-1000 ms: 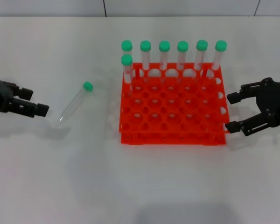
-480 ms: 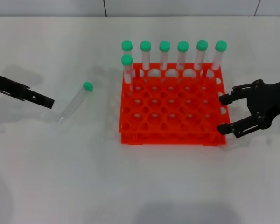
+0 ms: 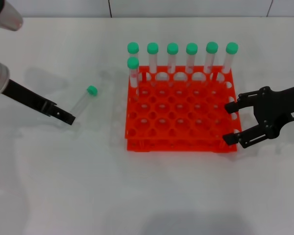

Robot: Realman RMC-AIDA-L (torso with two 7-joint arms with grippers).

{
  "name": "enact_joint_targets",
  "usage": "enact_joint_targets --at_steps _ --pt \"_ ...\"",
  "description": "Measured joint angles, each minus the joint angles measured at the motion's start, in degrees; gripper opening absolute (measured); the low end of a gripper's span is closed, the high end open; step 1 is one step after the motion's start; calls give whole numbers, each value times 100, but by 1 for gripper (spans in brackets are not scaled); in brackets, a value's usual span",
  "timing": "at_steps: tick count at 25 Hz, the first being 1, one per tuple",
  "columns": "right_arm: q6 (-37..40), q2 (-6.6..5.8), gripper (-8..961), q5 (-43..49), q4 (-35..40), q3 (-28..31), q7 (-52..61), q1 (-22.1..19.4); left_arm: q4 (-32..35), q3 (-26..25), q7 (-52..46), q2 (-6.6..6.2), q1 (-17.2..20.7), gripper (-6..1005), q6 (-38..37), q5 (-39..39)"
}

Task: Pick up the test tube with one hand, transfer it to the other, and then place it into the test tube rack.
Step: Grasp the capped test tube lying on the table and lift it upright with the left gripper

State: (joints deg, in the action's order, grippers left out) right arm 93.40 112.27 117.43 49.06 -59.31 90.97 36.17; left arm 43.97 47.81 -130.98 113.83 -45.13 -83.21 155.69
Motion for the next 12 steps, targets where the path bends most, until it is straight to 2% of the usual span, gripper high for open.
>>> enact_joint_targets --at_steps 8,12 --pt "3 8 868 0 -10 -11 -4 0 -186 64 -119 112 -149 858 289 13" --pt "3 16 869 0 -11 -28 -7 7 -314 158 -172 127 -195 858 379 36"
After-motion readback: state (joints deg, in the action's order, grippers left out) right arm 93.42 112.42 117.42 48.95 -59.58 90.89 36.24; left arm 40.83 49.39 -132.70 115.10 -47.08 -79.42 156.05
